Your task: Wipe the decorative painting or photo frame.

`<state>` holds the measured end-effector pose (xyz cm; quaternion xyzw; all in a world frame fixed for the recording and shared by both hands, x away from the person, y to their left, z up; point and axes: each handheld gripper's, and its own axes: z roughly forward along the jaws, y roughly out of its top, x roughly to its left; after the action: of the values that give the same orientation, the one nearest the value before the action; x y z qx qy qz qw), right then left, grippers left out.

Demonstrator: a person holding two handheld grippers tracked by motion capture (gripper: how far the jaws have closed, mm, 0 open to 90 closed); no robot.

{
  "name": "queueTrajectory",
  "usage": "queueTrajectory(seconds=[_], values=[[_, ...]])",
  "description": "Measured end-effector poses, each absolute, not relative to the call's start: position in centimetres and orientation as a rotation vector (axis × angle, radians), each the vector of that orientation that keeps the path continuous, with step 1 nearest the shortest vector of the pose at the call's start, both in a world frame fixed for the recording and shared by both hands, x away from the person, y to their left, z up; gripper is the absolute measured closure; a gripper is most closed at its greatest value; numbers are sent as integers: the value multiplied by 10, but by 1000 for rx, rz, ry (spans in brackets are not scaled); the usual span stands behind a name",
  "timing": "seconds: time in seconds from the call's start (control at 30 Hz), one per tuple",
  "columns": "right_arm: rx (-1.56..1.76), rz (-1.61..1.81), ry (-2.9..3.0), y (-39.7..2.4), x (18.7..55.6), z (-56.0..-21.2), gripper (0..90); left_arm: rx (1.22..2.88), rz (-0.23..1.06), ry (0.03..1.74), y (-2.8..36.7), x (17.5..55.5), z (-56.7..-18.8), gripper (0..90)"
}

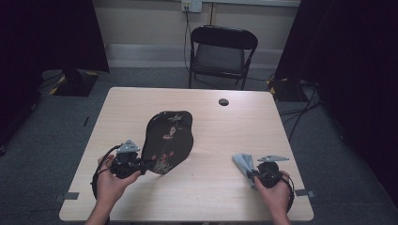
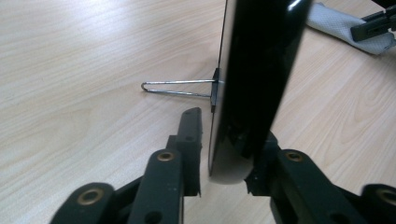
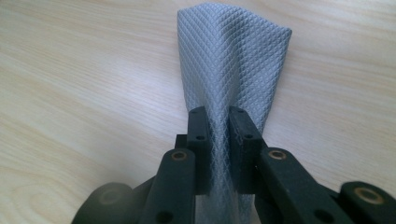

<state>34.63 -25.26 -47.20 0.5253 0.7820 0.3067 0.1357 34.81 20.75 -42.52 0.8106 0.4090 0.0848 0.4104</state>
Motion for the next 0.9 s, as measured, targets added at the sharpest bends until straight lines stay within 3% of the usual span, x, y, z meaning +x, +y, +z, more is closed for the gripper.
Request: queueTrajectory(seconds=[0.2,0.9], values=[[1461,924,2306,-236,344,-461,815,2062,207,991,205,346,-423,780],[1258,1023,2470,-182,351,-415,816,2091,201,976,205,348,-422,785]])
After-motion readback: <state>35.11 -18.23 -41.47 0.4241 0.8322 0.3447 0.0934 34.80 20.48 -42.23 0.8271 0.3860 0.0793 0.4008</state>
